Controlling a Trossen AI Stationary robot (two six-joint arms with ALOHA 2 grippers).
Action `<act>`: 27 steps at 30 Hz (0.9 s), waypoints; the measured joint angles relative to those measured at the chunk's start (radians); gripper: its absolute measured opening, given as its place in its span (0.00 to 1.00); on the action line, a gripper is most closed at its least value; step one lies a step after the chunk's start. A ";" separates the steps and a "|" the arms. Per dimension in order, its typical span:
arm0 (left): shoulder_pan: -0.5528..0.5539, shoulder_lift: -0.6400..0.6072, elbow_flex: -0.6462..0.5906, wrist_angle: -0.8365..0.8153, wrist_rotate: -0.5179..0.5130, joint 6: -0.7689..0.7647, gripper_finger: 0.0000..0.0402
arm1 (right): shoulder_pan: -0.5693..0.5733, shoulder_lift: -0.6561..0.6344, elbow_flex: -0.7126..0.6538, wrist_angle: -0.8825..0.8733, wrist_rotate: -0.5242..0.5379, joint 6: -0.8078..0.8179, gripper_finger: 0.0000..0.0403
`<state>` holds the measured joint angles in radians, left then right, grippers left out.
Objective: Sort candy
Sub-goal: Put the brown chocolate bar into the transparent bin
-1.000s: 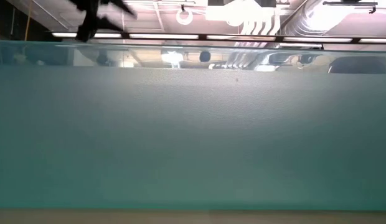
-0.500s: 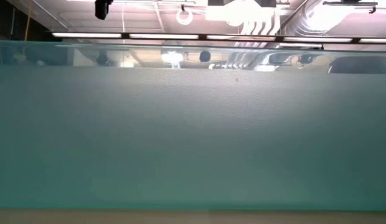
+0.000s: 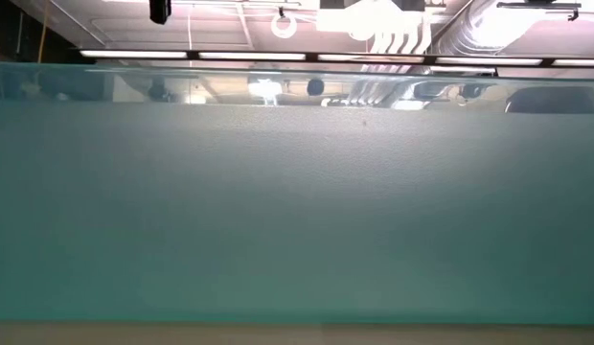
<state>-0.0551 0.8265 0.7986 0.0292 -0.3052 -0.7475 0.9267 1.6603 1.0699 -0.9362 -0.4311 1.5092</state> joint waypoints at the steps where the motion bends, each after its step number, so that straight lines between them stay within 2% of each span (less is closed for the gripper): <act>1: 0.000 0.000 0.000 0.000 0.000 0.000 0.44 | -0.002 0.000 -0.019 0.018 0.000 -0.001 0.62; 10: 0.003 0.000 0.000 0.004 -0.022 0.000 0.44 | 0.005 0.002 -0.175 0.077 -0.045 -0.007 0.62; 14: 0.003 0.000 0.000 0.023 -0.022 0.000 0.44 | 0.005 0.002 -0.219 0.142 -0.043 -0.025 0.62; 19: 0.003 0.000 0.000 0.037 -0.024 0.024 0.44 | 0.005 0.002 -0.241 0.141 -0.022 -0.036 0.61; 23: 0.003 0.000 0.000 0.048 -0.029 0.026 0.44 | 0.005 0.002 -0.234 0.103 -0.010 -0.067 0.50; 27: 0.003 0.000 0.000 0.050 -0.048 0.040 0.44 | 0.005 0.003 -0.211 0.055 -0.002 -0.102 0.24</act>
<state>-0.0521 0.8265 0.7986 0.0787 -0.3531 -0.7077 0.9321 1.6630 0.8592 -0.8813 -0.4335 1.4068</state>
